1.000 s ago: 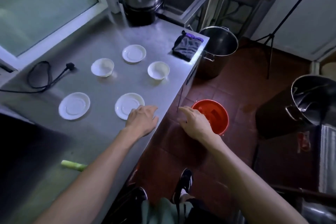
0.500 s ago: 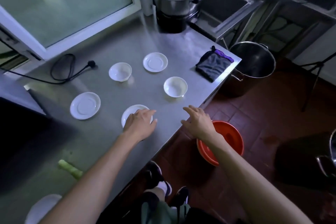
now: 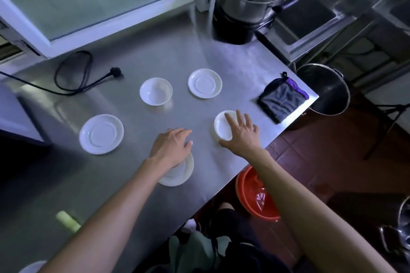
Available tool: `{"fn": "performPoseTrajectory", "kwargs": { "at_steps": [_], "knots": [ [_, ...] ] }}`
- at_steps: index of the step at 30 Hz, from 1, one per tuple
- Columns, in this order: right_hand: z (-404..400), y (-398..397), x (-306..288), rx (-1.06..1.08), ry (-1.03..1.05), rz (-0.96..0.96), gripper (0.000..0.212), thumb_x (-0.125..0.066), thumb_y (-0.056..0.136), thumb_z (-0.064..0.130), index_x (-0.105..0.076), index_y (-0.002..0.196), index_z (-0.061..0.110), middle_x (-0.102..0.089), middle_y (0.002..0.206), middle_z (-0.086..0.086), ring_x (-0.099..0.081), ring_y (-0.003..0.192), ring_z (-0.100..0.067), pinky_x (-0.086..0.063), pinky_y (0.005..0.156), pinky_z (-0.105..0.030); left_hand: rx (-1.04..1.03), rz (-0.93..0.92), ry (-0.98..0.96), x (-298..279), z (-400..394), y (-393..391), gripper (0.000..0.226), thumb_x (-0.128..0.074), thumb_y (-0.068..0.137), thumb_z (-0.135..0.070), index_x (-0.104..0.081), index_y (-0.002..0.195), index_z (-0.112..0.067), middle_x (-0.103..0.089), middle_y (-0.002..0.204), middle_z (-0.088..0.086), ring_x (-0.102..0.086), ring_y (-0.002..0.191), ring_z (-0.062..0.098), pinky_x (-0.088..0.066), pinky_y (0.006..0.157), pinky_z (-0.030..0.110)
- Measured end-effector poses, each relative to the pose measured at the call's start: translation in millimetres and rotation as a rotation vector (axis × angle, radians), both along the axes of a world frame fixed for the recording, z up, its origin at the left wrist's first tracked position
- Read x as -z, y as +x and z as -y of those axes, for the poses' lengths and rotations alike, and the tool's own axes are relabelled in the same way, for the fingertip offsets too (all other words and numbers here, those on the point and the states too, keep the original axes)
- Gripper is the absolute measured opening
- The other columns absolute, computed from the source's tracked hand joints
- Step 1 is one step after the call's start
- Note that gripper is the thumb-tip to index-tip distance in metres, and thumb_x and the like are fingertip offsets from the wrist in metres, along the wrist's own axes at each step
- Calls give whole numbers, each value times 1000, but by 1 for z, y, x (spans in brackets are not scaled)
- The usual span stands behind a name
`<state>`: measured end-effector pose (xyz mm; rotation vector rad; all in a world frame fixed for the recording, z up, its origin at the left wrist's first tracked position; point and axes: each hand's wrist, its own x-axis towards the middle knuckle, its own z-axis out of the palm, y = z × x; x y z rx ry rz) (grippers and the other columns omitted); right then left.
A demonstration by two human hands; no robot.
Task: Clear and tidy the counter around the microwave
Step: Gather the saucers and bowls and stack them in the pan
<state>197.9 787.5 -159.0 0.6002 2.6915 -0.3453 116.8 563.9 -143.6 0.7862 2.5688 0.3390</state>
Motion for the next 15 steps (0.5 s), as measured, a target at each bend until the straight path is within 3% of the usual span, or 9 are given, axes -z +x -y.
{"fn": "performPoseTrajectory", "kwargs": {
  "at_steps": [6, 11, 15],
  "knots": [
    [-11, -30, 33, -57, -46, 88, 107, -64, 79, 68, 4, 156, 41, 15, 167, -3, 11, 152, -35, -13, 118, -59, -90, 5, 3, 12, -11, -32, 43, -51, 98, -38, -54, 138, -23, -58, 138, -4, -51, 125, 22, -44, 99, 39],
    [-22, -55, 43, -156, -29, 45, 95, -65, 77, 62, -15, 154, 37, -9, 163, -5, -10, 147, -35, -29, 107, -51, -155, 28, 7, 18, -31, -50, 43, -54, 95, -37, -57, 135, -22, -61, 133, -2, -54, 122, 24, -47, 97, 40],
    [-26, -91, 33, -220, -70, -41, 89, -64, 76, 60, -23, 151, 35, -20, 158, -4, -21, 141, -33, -33, 101, -48, -217, 4, 22, 17, -43, -71, 43, -54, 96, -36, -55, 137, -22, -59, 137, -2, -53, 124, 23, -45, 99, 38]
  ]
}}
